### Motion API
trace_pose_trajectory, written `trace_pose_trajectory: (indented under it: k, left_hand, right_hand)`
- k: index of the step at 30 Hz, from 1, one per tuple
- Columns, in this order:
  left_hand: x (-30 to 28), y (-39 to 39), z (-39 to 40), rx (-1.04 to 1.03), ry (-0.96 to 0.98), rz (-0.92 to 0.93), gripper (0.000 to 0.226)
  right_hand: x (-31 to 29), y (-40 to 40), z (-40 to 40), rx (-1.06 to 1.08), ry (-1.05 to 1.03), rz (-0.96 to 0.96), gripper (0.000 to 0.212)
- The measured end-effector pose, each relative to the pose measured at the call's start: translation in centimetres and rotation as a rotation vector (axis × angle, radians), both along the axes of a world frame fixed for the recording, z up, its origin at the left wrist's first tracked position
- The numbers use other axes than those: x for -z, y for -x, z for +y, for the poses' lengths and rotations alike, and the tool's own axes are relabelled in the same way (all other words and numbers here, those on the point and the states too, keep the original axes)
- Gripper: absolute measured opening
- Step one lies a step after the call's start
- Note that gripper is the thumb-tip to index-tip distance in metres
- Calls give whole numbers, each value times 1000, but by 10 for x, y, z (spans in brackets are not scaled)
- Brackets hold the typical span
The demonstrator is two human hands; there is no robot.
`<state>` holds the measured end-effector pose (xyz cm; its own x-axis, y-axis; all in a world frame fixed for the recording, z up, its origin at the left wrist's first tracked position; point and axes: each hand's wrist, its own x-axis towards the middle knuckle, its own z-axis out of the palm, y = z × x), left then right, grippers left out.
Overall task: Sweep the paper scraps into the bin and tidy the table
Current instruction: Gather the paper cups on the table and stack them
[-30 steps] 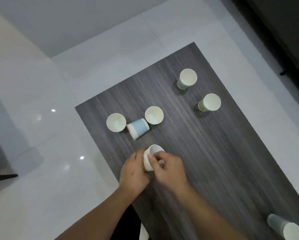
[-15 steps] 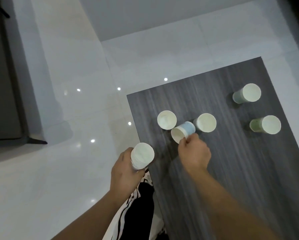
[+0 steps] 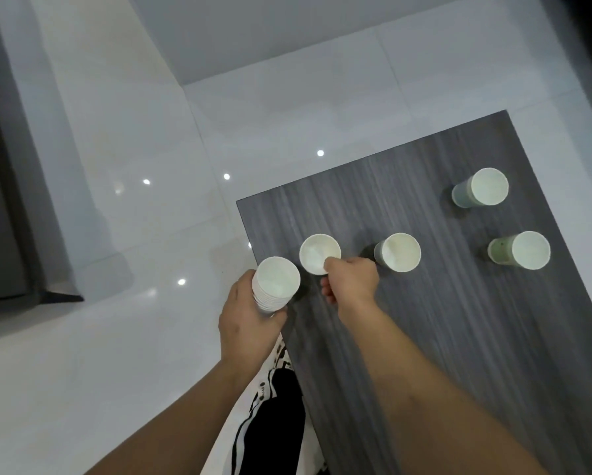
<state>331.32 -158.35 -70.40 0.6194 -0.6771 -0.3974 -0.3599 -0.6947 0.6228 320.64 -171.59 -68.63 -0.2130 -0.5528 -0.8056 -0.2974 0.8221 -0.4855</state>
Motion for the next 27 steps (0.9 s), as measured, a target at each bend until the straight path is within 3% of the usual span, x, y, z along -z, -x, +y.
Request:
trace_pose_trajectory:
  k: [4,8,11,13,16,19,21,27]
  left_hand:
    - [-1,2,-12,-16,26,23,66]
    - [0,10,-27,-5,18,43,72]
    - [0,20,-43,37,20,53,73]
    - [-1,28,-56,74,21,54,70]
    - [-2,43,-75,107,36,62,69]
    - [2,52,-92,153,39,52,69]
    - [6,53,-101,177,34,46,71]
    - [7,60,-120,198,53,41,72]
  right_hand:
    - [10,6,3,-87,-3,141,4]
    - [-11,33,5,-62,370,192,15]
    - [-29,71,-8,179,533,283,20]
    - [-27,93,-23,210,458,358,24]
    - [-4,108,-43,-57,130,457,39]
    - [9,108,-53,-237,-85,430,35]
    - [8,108,-59,-289,-120,472,32]
    - [-29,133,-117,459,388,152,8]
